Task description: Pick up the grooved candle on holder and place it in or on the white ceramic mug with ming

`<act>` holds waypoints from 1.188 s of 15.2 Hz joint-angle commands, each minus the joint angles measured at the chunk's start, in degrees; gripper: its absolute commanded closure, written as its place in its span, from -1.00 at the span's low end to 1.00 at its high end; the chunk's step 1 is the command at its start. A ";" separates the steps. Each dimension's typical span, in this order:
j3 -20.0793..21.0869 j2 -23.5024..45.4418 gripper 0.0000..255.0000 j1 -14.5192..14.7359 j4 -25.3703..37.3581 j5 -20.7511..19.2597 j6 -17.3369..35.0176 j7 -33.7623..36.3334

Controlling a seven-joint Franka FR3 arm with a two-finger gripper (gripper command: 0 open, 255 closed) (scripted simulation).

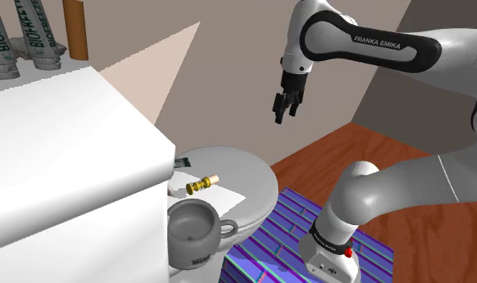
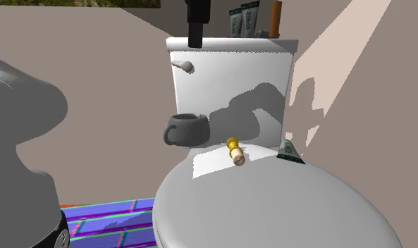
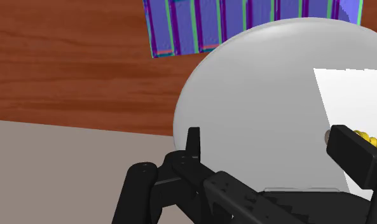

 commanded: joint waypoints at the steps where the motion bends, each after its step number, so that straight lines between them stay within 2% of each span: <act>1: 0.00 0.00 -1.00 0.00 0.00 0.00 0.00 0.00; 9: 0.75 11.00 -1.00 4.29 -3.28 4.22 12.07 -2.68; 18: 2.43 26.23 -1.00 9.27 -2.43 9.43 24.15 -6.94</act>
